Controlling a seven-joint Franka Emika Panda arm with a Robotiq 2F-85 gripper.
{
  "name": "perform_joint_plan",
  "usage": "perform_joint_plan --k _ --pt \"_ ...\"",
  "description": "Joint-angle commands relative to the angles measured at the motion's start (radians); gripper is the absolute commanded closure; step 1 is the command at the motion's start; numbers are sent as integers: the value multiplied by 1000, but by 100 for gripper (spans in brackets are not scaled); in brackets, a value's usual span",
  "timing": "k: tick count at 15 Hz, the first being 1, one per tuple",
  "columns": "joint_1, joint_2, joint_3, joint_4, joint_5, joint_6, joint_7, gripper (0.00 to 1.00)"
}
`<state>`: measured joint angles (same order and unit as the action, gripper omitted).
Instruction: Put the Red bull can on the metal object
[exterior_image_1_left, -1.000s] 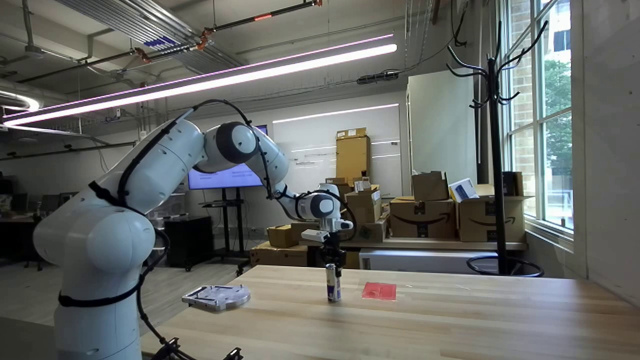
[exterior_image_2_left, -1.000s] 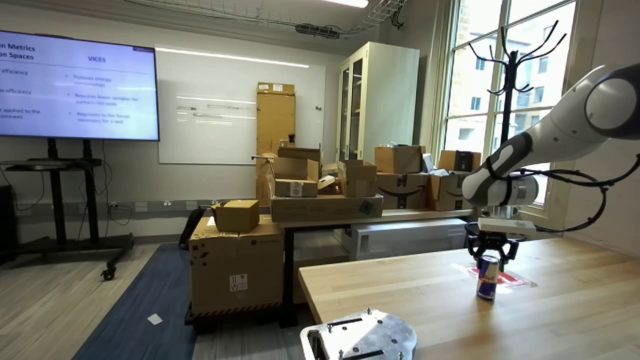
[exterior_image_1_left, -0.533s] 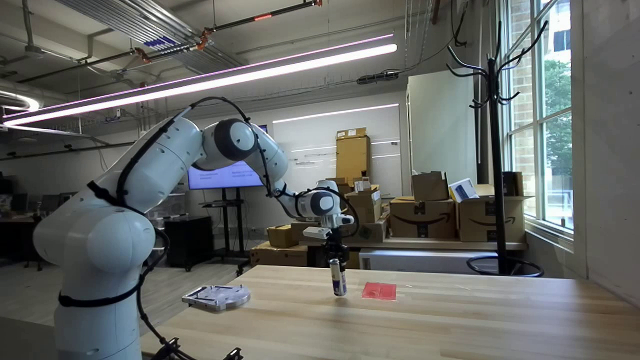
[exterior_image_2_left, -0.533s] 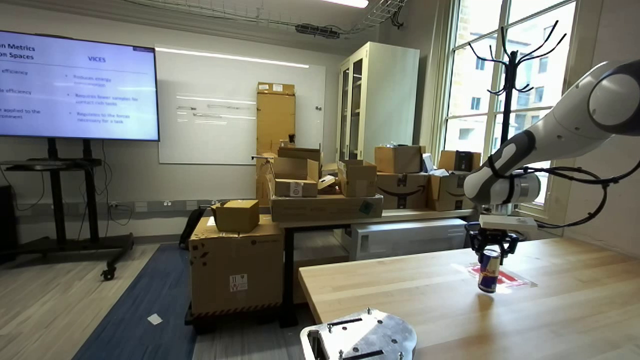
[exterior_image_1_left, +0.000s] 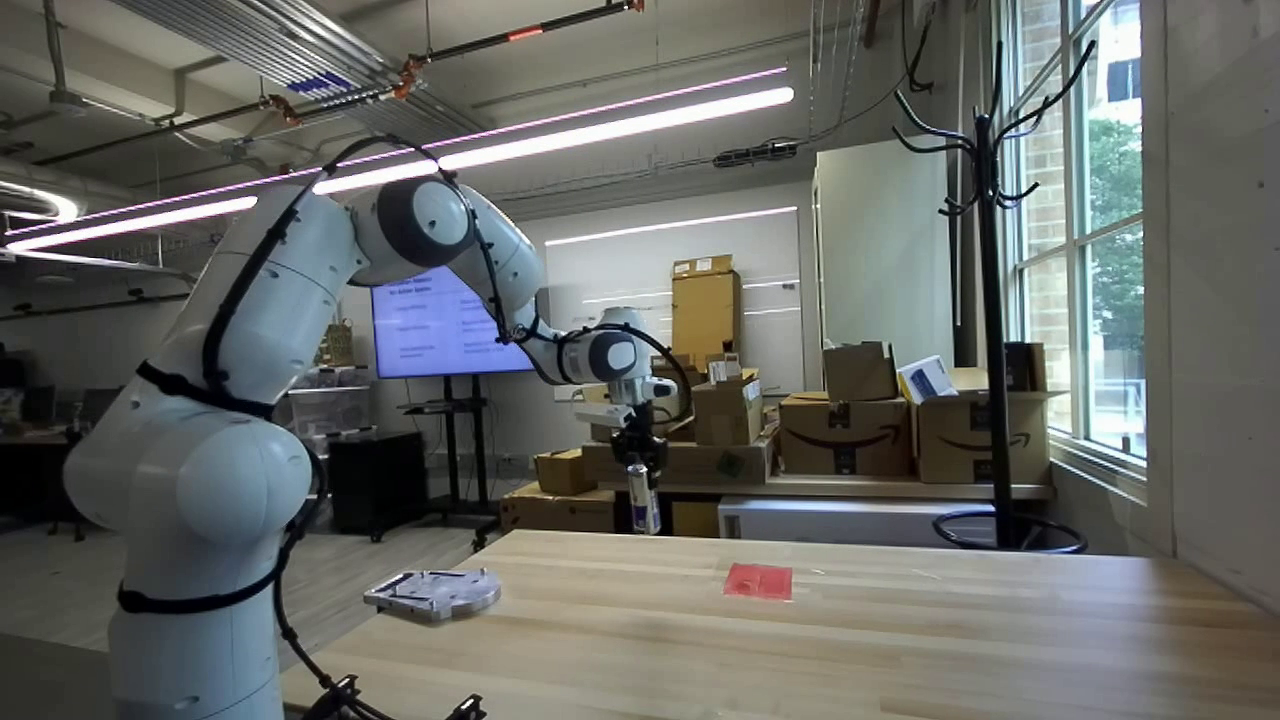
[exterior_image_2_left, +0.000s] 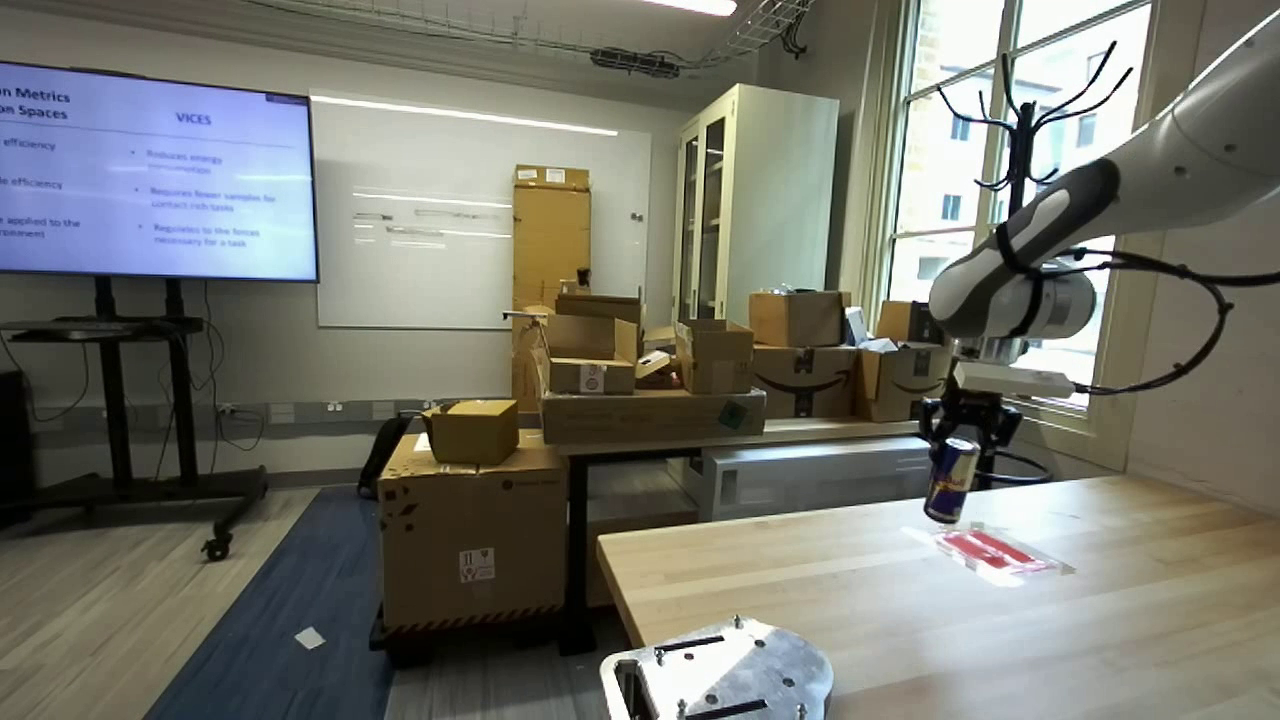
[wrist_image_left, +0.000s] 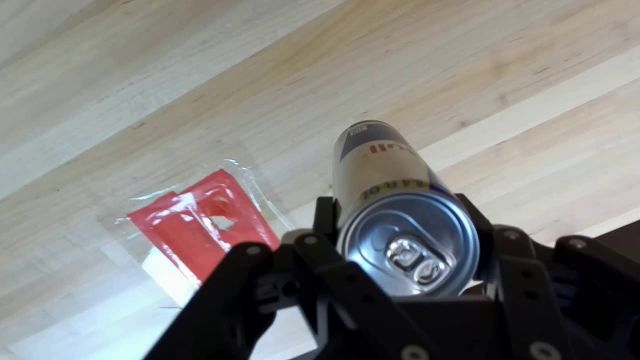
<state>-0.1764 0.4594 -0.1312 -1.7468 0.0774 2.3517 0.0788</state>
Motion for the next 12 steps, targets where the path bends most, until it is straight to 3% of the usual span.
perform_joint_plan --k 1,7,12 --pt "63 -131 64 -61 -13 -78 -60 67" --pt "206 -159 134 -14 -117 -227 -68 67" --pt "283 -142 179 2 -181 -281 -92 67"
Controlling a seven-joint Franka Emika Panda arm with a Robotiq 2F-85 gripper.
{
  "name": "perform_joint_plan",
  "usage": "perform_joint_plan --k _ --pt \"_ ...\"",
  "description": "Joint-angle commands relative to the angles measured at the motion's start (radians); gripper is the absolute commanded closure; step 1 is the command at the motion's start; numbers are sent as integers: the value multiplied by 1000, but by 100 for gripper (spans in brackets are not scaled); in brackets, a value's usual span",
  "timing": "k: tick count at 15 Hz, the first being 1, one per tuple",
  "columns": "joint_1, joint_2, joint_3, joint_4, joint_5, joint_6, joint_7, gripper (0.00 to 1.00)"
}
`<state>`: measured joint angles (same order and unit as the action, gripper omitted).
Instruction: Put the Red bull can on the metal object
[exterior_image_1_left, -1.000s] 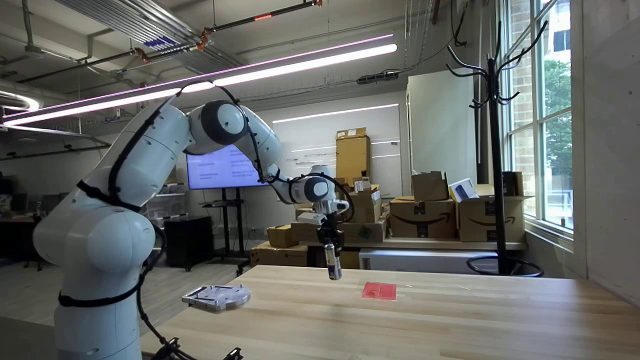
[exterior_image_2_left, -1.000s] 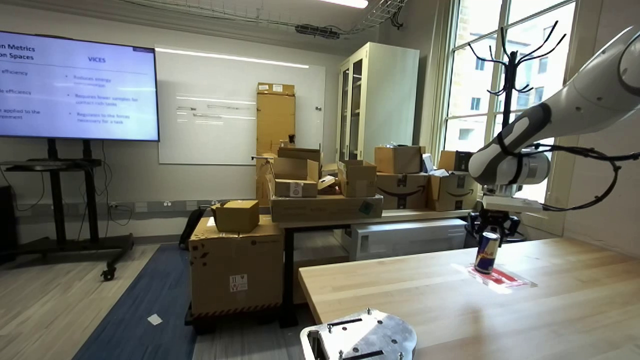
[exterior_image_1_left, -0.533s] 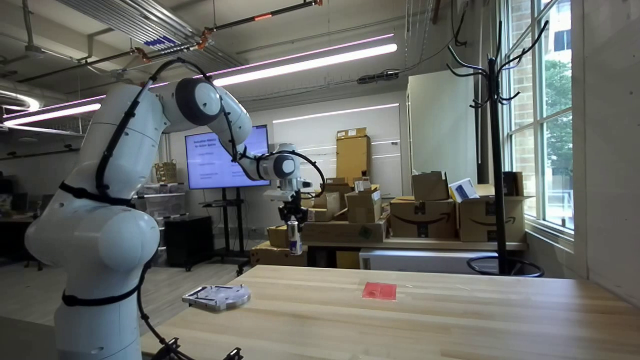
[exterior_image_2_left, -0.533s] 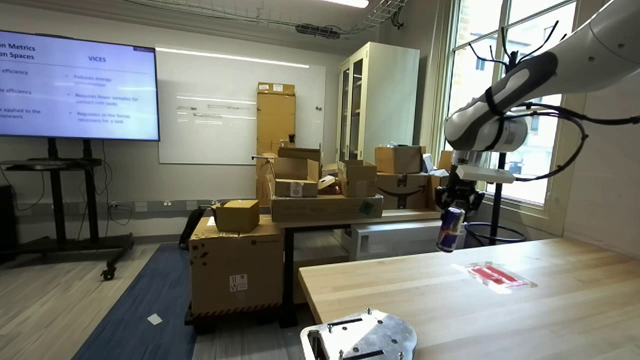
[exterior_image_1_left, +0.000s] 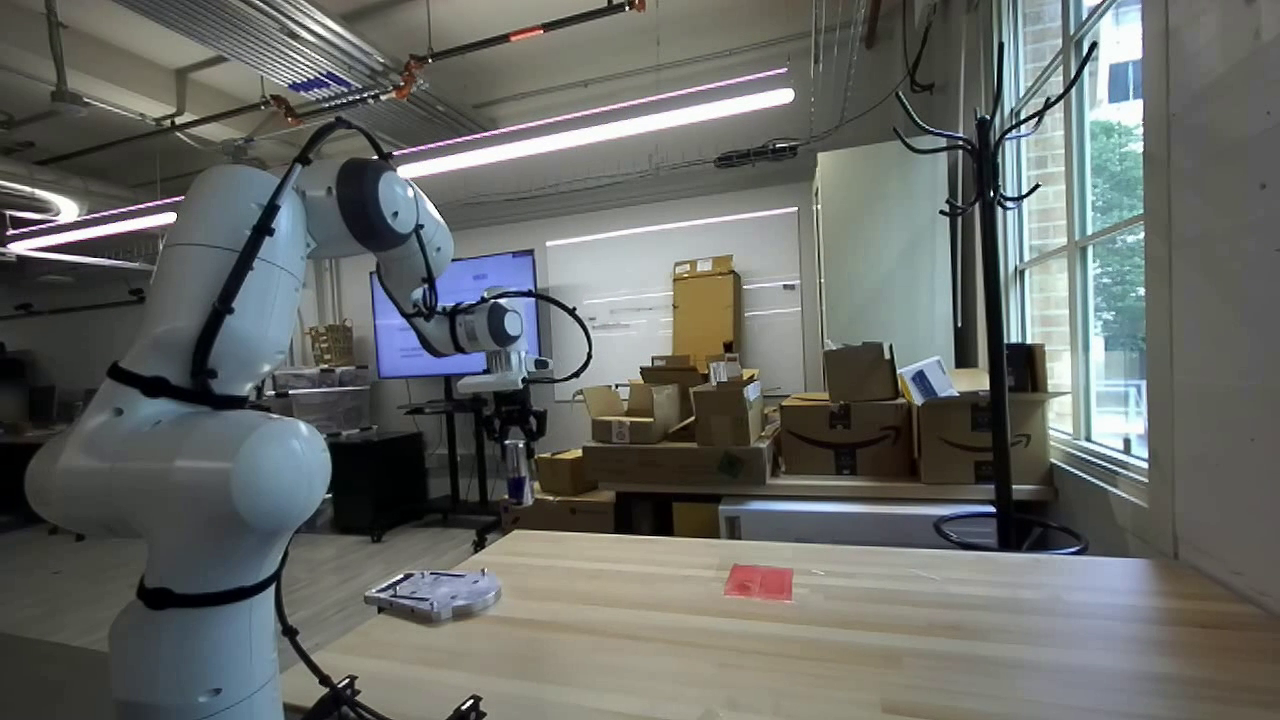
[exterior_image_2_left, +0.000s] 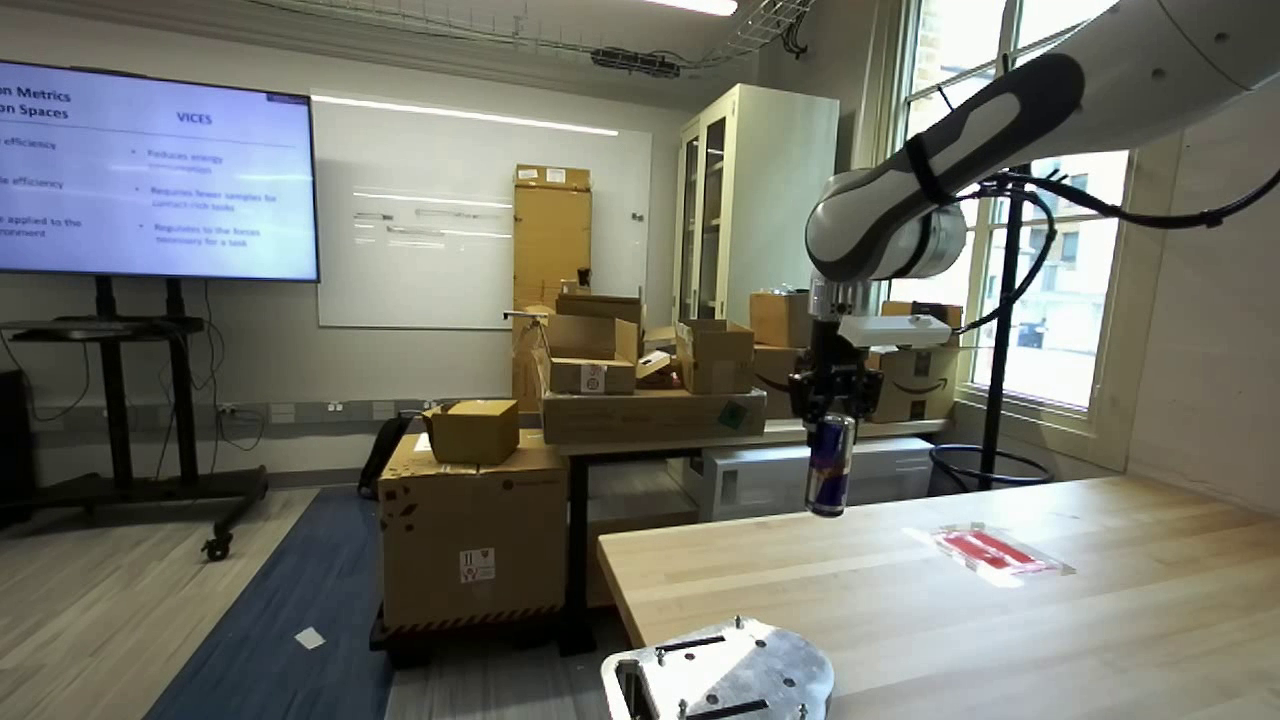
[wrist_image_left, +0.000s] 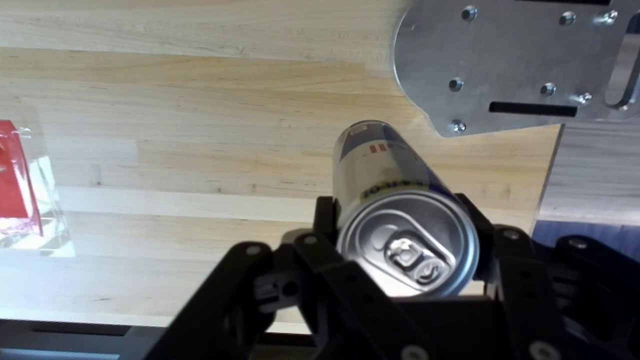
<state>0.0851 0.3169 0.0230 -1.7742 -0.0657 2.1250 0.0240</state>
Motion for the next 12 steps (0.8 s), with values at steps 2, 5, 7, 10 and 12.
perform_joint_plan --k 2,5,7,10,12 --pt "43 20 46 50 -35 -62 -42 67" --pt "64 58 70 83 -16 -57 -40 67" --pt "73 90 79 106 -3 -50 -33 67" --pt "82 135 82 128 3 -38 -11 67" --pt "84 164 85 139 20 -30 -6 67"
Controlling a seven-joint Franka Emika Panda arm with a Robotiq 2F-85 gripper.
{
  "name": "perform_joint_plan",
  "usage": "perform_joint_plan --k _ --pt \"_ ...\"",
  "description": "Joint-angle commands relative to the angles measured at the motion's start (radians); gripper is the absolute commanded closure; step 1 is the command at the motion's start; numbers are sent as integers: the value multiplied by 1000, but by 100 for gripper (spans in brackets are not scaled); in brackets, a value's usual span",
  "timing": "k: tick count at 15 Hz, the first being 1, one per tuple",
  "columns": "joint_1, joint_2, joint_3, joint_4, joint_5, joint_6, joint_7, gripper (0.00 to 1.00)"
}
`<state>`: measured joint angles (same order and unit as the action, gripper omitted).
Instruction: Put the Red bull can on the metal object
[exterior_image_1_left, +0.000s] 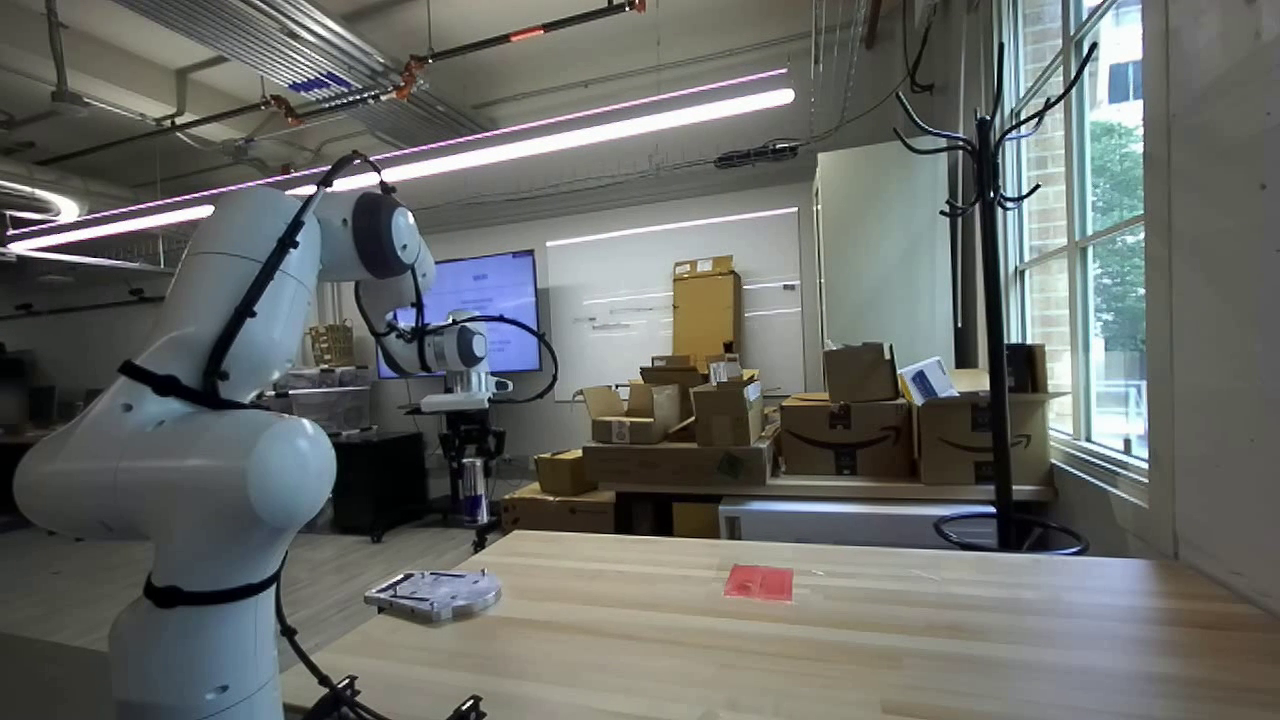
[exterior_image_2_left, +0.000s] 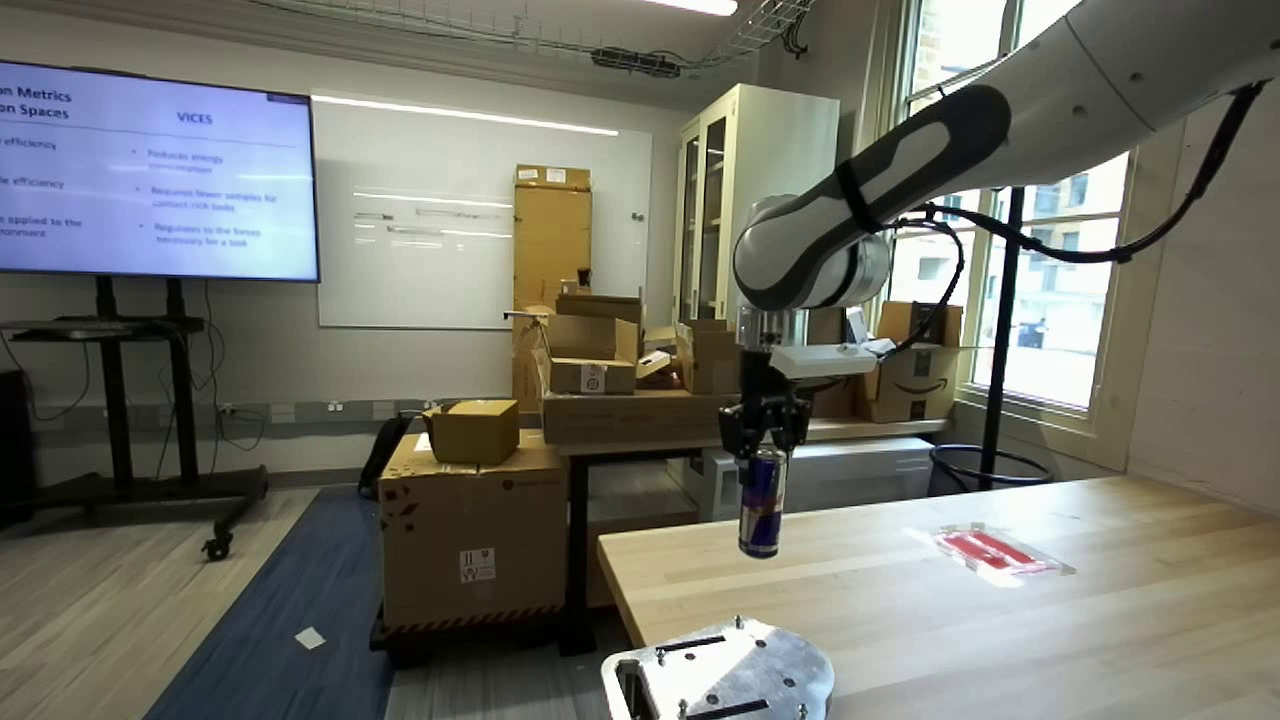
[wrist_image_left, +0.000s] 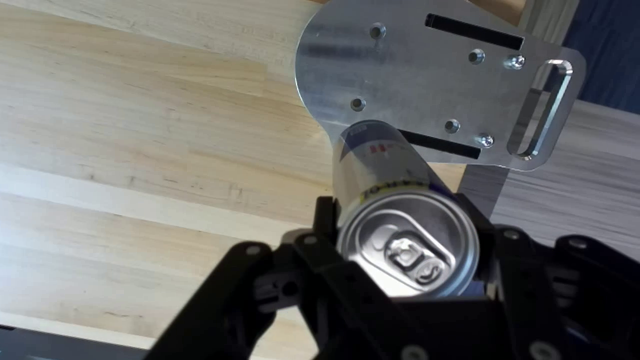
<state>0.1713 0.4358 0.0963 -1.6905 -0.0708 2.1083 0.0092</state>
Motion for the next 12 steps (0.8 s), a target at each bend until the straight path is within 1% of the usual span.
perform_joint_plan --k 1,5,12 --pt "-1 58 13 59 34 -10 10 67" --pt "0 90 20 61 74 11 13 67" --pt "4 103 22 -8 88 101 8 67"
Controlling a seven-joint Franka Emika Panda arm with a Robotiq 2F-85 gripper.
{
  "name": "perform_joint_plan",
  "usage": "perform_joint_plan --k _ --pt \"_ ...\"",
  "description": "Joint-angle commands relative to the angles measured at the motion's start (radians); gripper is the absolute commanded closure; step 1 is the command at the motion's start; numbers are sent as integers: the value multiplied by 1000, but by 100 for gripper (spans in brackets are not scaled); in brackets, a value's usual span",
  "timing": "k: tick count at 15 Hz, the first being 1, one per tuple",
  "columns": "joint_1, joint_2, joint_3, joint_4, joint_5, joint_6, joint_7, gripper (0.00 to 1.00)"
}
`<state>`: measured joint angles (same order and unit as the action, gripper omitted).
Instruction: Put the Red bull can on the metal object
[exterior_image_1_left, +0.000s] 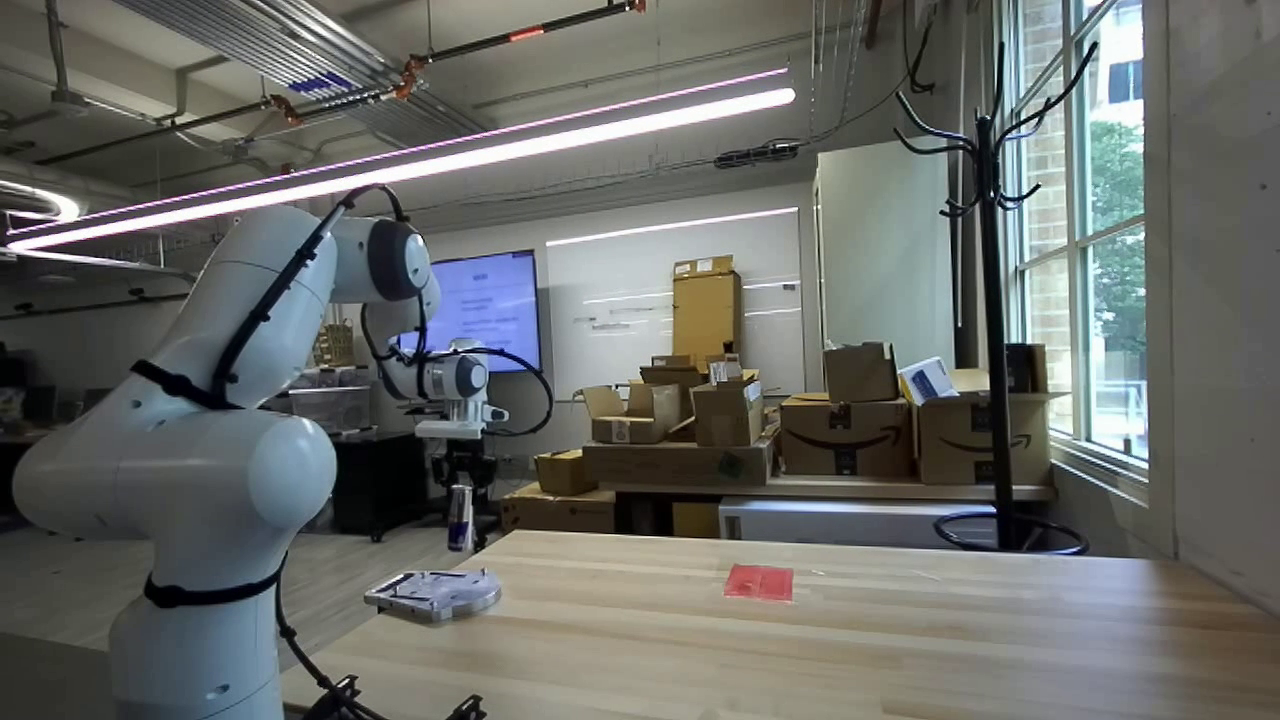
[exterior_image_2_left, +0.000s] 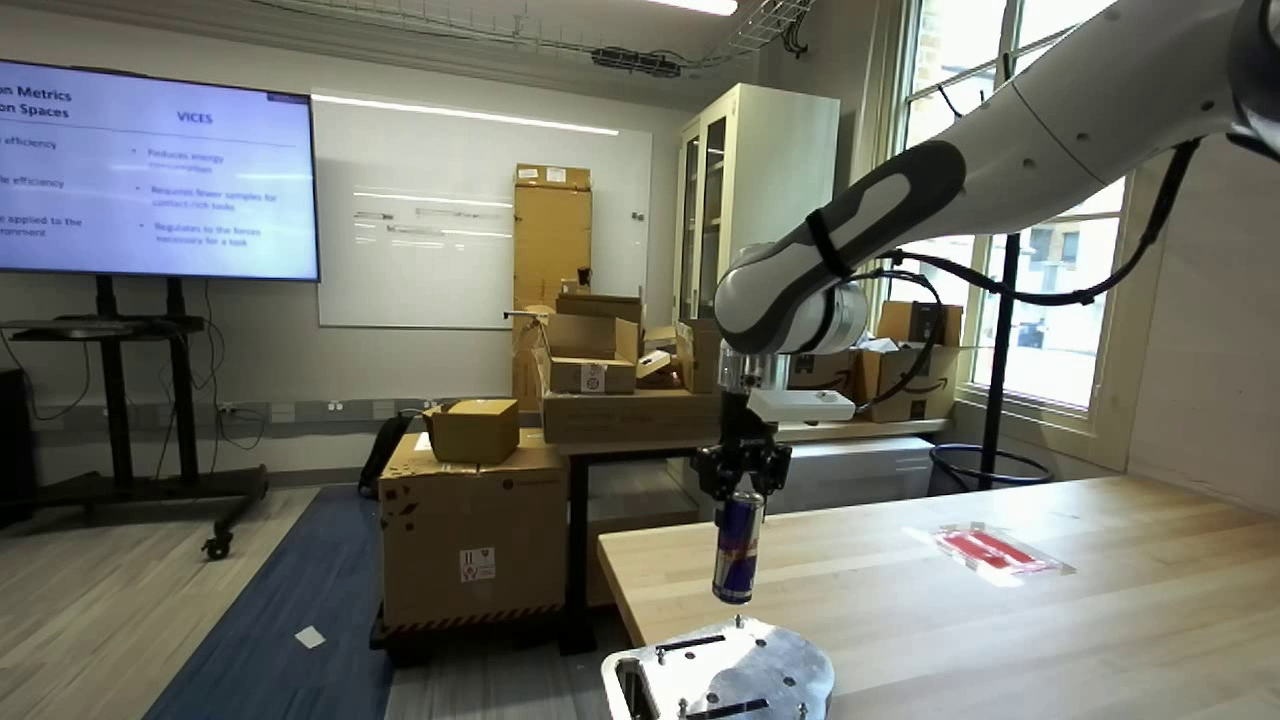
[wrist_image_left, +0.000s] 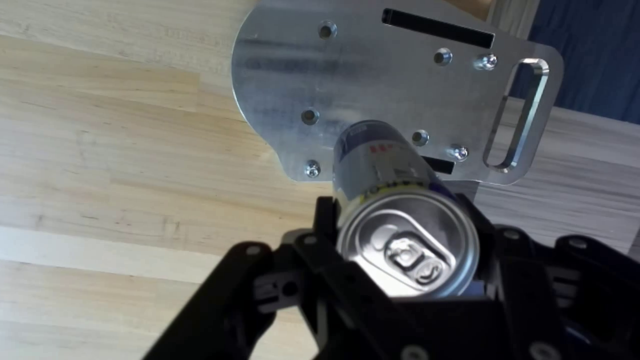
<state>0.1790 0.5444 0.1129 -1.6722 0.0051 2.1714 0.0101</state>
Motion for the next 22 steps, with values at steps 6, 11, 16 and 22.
perform_joint_plan --k 6,11,16,22 --pt "-17 -14 7 -112 28 127 0 67" --pt "-23 -19 6 -160 31 172 -2 67" --pt "-16 -33 0 -205 10 192 -3 67" --pt "12 -36 -17 -218 -61 163 5 16"
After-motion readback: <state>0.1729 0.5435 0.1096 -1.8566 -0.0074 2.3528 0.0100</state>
